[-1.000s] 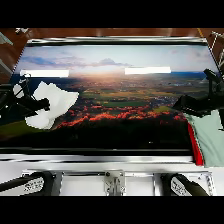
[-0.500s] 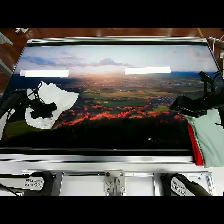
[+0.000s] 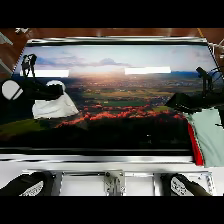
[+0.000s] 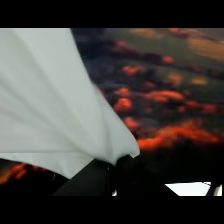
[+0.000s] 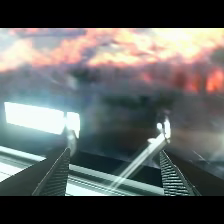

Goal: Fold the shirts.

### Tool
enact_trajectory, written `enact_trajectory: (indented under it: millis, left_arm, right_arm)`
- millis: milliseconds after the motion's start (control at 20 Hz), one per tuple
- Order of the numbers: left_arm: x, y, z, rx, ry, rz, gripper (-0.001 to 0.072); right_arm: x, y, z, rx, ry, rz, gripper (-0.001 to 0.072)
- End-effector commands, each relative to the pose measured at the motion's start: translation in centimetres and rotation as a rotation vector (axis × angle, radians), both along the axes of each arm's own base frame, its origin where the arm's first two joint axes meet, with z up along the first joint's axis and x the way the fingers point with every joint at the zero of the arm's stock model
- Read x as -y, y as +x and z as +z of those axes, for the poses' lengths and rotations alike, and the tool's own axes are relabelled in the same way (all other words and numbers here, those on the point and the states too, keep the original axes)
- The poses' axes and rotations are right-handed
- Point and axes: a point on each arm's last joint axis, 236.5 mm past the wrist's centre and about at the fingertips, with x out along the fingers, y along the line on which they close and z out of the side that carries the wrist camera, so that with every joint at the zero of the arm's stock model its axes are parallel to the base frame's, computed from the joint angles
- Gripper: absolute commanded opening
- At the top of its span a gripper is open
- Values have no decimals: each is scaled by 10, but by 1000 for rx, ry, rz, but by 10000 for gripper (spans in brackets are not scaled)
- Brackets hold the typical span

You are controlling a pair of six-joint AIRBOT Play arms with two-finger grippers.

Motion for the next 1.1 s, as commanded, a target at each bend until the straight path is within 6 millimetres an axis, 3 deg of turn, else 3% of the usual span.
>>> enact_trajectory:
  millis: [0, 150, 300, 350, 400, 450, 550, 600, 750, 850, 950, 1050]
  left_arm:
    - [110, -72, 61, 160, -194, -226, 41]
    - [188, -110, 34, 110, -312, -325, 42]
    - [232, -122, -26, -20, -330, -312, 44]
    - [240, -120, -38, -57, -351, -293, 189]
    - [243, -114, -44, -79, -370, -267, 608]
    - [237, -105, -44, -90, -376, -236, 712]
    - [196, -84, -41, -97, -287, -218, 718]
    - [164, -76, -41, -107, -222, -215, 718]
    - [40, -65, -56, -209, -66, -85, 717]
    - [-31, -69, -80, -295, -67, 99, 717]
    - [-66, -80, -115, -382, -130, 211, 717]
    - [-76, -84, -145, -428, -210, 268, 717]
  right_arm:
    - [-11, -4, 25, 80, 20, 26, 676]
    - [2, -19, 43, 138, -85, 22, 676]
    - [20, -41, 44, 111, -194, 23, 676]
    - [24, -47, 41, 79, -212, 13, 676]
    - [27, -50, 39, 63, -221, 9, 676]
    - [29, -50, 39, 63, -229, 7, 676]
    - [35, -50, 34, 46, -255, 2, 676]
    - [38, -51, 28, 30, -262, 1, 677]
    - [31, -54, -4, -57, -209, 12, 676]
    - [14, -59, -32, -134, -115, 37, 676]
    - [-5, -63, -55, -210, -7, 40, 676]
    - [-24, -63, -68, -257, 105, 34, 676]
